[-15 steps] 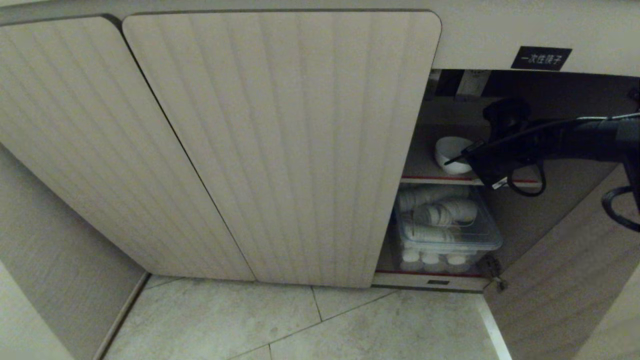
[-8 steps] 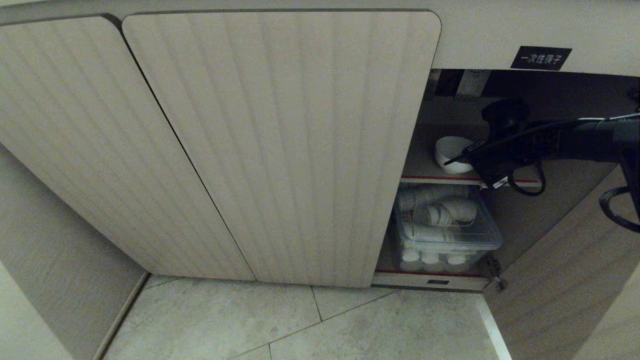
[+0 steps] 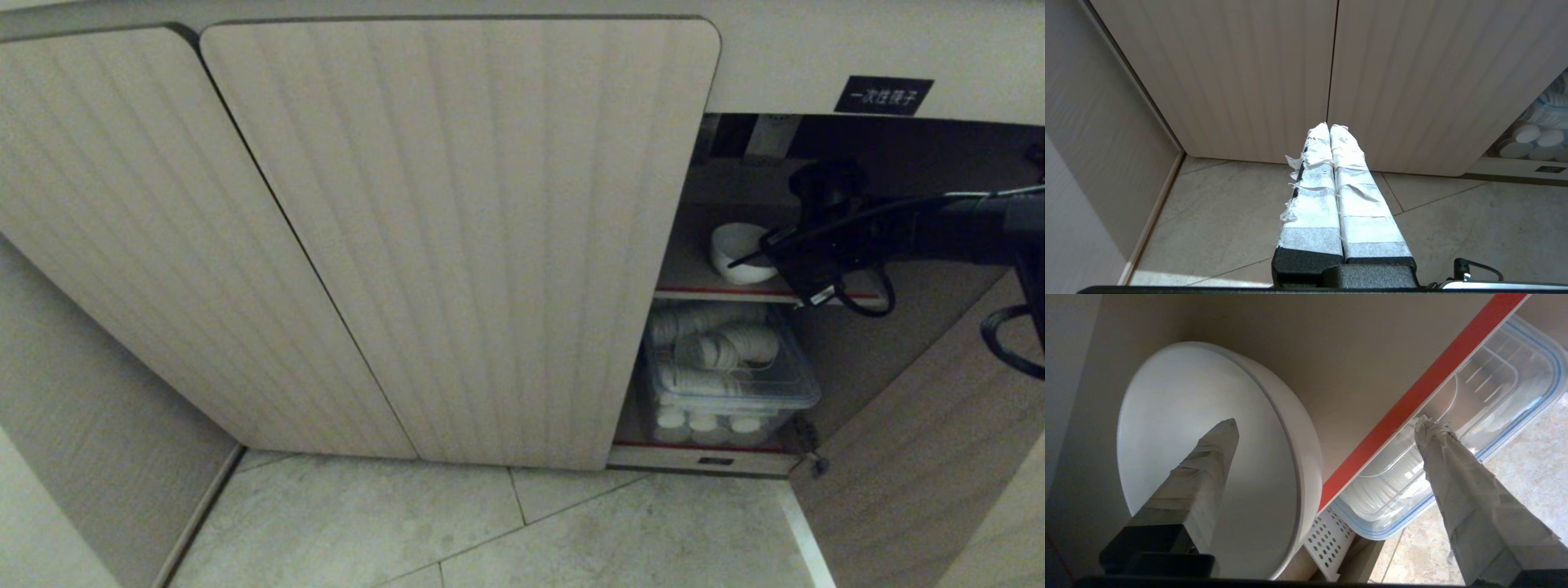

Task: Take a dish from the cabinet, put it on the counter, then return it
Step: Put it back into the cabinet

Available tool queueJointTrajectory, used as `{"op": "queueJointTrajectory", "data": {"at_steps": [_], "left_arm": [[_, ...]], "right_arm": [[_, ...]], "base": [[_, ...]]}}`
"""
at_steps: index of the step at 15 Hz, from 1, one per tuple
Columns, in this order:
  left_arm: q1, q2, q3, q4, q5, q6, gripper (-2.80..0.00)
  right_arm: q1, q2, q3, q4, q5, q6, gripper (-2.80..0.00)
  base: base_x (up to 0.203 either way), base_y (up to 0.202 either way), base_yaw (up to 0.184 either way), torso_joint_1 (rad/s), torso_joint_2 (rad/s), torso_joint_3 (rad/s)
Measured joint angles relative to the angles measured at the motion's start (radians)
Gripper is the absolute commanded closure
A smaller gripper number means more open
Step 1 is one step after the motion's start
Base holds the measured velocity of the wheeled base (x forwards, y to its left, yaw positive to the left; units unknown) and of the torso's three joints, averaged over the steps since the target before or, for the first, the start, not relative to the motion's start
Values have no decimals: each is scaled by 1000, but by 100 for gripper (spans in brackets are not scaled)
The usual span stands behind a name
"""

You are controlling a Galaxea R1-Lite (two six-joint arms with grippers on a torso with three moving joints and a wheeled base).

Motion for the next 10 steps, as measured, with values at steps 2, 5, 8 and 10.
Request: {"op": "queueJointTrajectory", "data": {"at_steps": [2,5,8,10], "left_arm": [[0,0,0,0,0,0,0],[0,0,0,0,0,0,0],[0,0,0,0,0,0,0],[0,0,0,0,0,0,0]], "right_arm": [[-1,-3,1,0,-8,-27,-280],[0,-8,6,-28,-62,-105,-280],[0,-16,16,-87,-86,-170,-280],[0,-21,26,-112,-91,-199,-280]], "base": [[0,0,0,0,0,0],[0,0,0,0,0,0],[0,0,0,0,0,0],[0,0,0,0,0,0]]}}
